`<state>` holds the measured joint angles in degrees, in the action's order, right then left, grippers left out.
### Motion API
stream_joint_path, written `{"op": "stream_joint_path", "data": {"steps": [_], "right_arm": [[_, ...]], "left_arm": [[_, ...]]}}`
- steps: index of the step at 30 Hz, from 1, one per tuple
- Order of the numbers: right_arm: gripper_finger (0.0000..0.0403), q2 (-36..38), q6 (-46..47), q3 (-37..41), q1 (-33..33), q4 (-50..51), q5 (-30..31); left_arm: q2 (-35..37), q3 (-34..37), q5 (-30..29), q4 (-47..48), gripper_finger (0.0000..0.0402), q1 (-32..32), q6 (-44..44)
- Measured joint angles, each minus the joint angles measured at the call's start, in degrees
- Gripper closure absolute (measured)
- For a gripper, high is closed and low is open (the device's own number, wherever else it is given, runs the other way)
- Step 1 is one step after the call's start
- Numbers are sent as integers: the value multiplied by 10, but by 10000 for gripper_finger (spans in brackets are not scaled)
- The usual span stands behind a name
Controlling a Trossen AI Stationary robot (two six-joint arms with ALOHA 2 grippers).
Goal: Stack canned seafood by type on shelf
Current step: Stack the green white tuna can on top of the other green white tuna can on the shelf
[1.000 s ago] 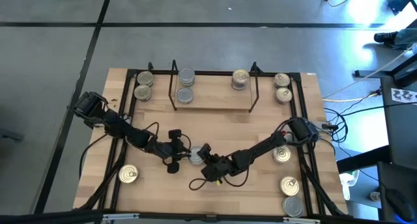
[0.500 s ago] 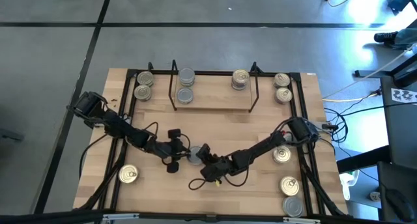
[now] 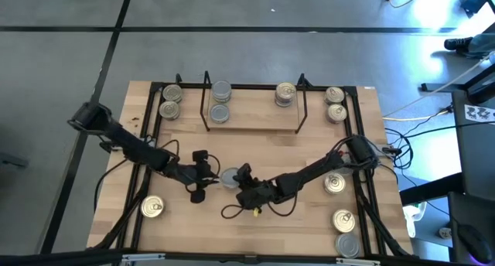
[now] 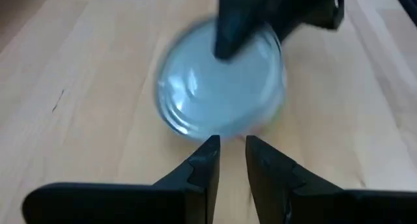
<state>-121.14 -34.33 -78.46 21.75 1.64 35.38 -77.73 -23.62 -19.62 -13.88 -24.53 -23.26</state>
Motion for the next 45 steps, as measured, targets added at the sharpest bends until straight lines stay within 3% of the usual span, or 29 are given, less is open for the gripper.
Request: {"op": "stream_joint_path", "data": {"steps": [7,14,26,34,40,45], "right_arm": [[255,40,3,-1,-39,17,6],[255,56,-3,-2,-119,7,7],[255,51,-67,-26,-218,-76,-32],[255,47,-71,-38,-278,-114,-112],[255,25,-66,-38,-308,-157,-158],[255,3,-65,-55,-317,-153,-157]], "left_arm": [[100,0,-33,179,329,-13,-66],[126,-1,-66,280,329,-15,-114],[127,-2,-77,284,329,-13,-115],[127,-2,-83,283,329,-13,-82],[127,-2,-95,283,329,-9,-64],[127,-2,-96,283,329,4,-61]]}}
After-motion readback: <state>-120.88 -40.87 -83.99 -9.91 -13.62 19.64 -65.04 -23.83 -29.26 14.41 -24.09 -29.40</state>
